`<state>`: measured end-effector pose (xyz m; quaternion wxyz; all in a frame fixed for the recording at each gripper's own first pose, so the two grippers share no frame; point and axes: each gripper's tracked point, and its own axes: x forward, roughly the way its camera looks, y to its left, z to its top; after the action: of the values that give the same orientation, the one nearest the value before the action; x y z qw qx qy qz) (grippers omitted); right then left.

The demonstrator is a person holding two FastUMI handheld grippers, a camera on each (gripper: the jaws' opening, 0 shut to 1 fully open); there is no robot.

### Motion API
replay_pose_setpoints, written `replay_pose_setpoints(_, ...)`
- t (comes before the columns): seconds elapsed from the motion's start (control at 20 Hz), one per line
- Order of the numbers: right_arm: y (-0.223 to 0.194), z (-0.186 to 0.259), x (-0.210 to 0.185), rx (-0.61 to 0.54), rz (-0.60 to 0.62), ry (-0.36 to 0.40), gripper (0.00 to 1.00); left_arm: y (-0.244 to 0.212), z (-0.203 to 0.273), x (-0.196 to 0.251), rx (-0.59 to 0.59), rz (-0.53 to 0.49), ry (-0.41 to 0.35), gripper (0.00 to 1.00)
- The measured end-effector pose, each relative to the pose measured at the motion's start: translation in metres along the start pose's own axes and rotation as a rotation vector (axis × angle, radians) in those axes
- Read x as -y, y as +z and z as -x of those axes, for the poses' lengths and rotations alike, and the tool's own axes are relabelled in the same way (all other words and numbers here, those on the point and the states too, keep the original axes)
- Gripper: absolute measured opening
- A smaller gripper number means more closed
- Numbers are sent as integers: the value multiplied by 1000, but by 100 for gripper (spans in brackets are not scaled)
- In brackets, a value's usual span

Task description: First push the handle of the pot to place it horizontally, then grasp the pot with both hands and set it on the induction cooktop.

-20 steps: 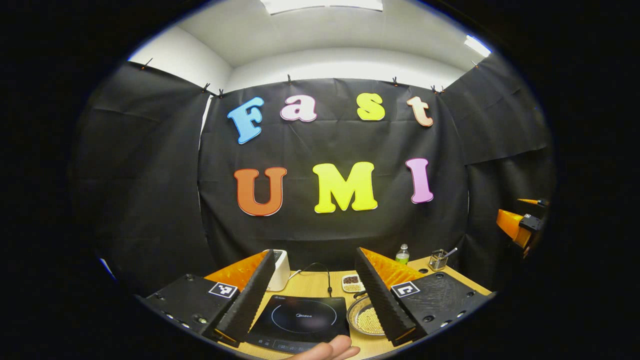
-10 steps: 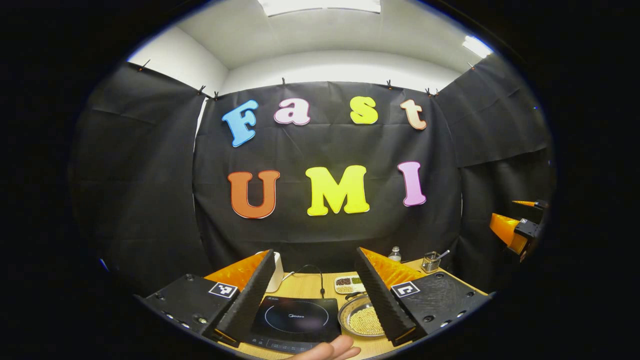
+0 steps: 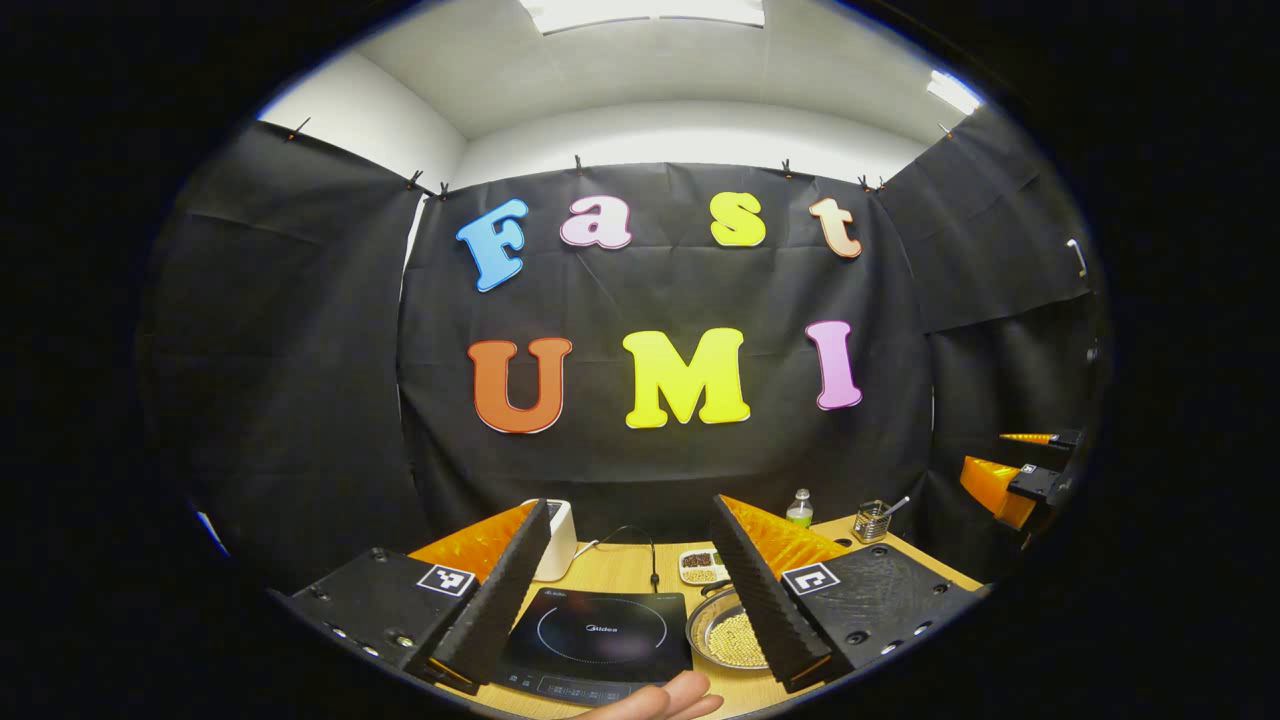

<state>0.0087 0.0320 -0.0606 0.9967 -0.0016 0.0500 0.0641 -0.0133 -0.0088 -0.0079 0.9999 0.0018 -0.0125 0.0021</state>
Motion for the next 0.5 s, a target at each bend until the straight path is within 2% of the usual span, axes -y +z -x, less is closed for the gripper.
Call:
replay_pose_setpoints(0.05, -11, -5, -8, -25, 7, 25, 67, -2, 0, 0, 0, -3, -2, 96)
replay_pose_setpoints(0.1, -22, -10, -13, -50, 12, 40, 61, -6, 1, 1, -3, -4, -3, 96)
replay_pose_setpoints(0.25, -63, -22, -33, -157, 3, 99, 17, -10, 3, 0, -7, -11, -6, 95)
replay_pose_setpoints(0.3, -76, -24, -37, -193, 0, 110, 13, -12, 2, -3, -6, -16, -2, 95)
replay_pose_setpoints(0.35, -88, -27, -41, -220, 1, 123, 1, -15, 2, -5, -7, -18, 7, 95)
replay_pose_setpoints(0.5, -122, -29, -53, -297, 33, 155, 4, -23, 3, -8, -14, -8, 10, 95)
